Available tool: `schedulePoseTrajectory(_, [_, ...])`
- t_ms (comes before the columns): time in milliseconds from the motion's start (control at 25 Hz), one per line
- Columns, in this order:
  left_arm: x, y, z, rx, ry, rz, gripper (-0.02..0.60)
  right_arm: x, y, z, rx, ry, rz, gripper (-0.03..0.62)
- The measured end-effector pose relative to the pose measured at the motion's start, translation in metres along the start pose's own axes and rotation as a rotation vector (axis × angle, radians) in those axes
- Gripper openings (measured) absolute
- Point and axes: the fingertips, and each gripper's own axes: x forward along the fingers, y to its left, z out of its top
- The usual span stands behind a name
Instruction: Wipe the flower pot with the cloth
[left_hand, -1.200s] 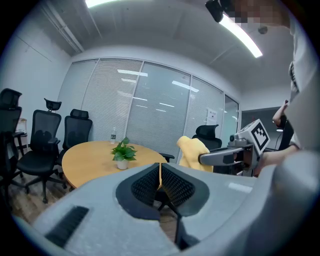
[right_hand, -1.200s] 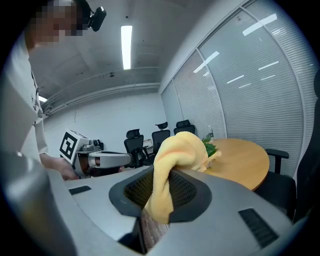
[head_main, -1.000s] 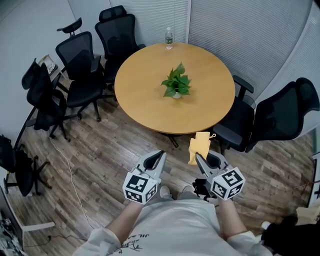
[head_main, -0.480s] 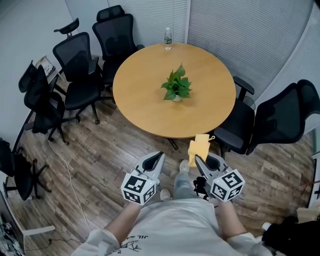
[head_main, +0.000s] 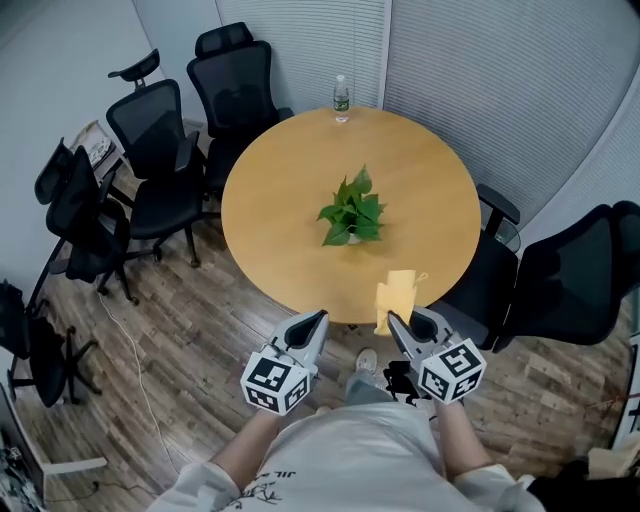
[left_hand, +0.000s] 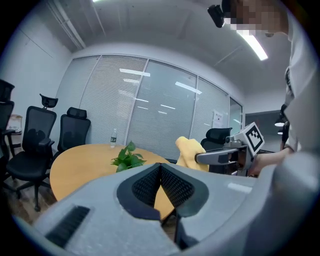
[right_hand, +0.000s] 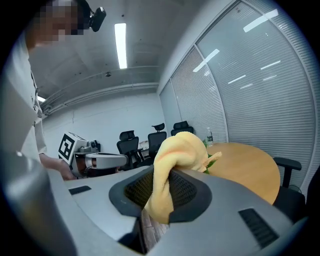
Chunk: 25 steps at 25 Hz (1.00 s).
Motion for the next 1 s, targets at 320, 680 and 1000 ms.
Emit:
schedulePoseTrajectory(320, [0.081,0.021,0.031,0.003,-0.022,0.015,0.011,0.033,-0.078,0.032,-0.027,0.011,0.019,0.072])
schedulePoseTrajectory(680, [0.137,0.034,0.040,-0.020,-0.026,0.067,0.011,0.053,-0.150,0.036,-0.007,0.039,0.026,0.072])
schedulePoseTrajectory(1000, [0.147,0.046,0.037,-0.006,-0.011,0.073,0.011,0.071,-0.163,0.033,-0.008,0.064,0.031,0.072])
